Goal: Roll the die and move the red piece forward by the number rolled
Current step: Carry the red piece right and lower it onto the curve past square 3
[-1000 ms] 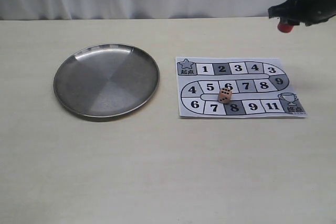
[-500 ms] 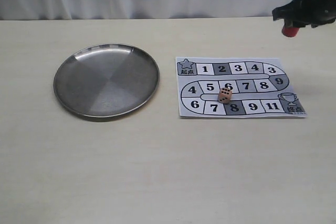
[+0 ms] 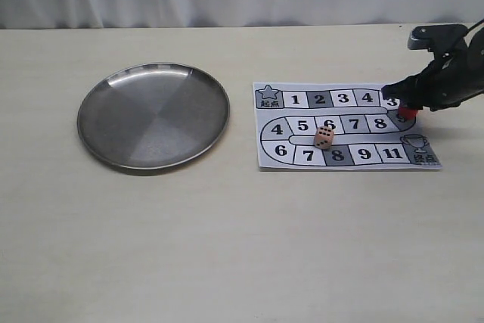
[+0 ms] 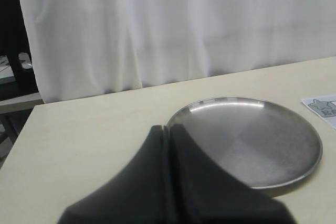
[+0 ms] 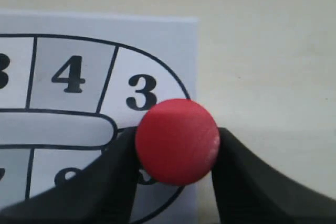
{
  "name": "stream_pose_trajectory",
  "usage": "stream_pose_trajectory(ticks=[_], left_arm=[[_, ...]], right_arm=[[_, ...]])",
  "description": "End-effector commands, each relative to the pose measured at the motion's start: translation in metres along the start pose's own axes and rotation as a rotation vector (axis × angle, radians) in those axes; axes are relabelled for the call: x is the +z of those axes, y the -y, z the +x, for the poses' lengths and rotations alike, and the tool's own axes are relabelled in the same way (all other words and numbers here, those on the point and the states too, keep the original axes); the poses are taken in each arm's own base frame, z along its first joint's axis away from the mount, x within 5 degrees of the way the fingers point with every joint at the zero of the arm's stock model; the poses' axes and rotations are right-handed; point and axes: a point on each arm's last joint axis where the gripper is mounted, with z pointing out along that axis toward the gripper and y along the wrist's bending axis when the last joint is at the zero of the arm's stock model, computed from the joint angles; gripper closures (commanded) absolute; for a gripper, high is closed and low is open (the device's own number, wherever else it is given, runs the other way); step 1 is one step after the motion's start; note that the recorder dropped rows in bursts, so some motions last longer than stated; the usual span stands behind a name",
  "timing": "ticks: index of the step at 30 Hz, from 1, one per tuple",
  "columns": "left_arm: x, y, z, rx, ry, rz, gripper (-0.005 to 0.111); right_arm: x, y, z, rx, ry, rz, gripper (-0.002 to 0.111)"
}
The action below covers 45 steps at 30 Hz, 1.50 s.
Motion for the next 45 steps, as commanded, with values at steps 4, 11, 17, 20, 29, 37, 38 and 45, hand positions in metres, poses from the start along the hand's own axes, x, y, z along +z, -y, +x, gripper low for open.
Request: stream_pose_trajectory(ticks=[4,11,17,20,29,37,38,45], left_arm=[[0.000,0.000,0.000,-0.001,0.008,0.003,0.107],[0.000,0.000,0.000,-0.001,0.008,0.003,0.107],[0.000,0.000,0.000,-0.001,0.008,0.003,0.107],[0.000,0.000,0.000,-0.001,0.008,0.003,0.107],[0.000,0.000,0.000,-0.001,0.008,0.003,0.107],[0.000,0.000,0.000,-0.001,0.008,0.003,0.107],[0.000,0.000,0.000,-0.001,0.008,0.003,0.107],[0.000,0.000,0.000,-0.001,0.008,0.003,0.107]], right_arm=[[0.010,0.000,0.015,0.013,-0.084,-0.007,0.104],[-0.002,0.000,0.013,0.031,-0.111,-0.015,0.104],[-0.016,0.000,0.007,0.052,-0.101,-0.022,0.104],[-0.011,-0.002,0.009,0.077,-0.107,-0.038,0.104],[-0.009,-0.003,0.008,0.072,-0.084,-0.047,0.104],[-0.009,-0.003,0.009,0.078,-0.097,-0.049,0.093],[-0.009,-0.003,0.009,0.078,-0.097,-0.049,0.086],[-0.012,-0.005,0.007,0.129,-0.087,-0.066,0.033]])
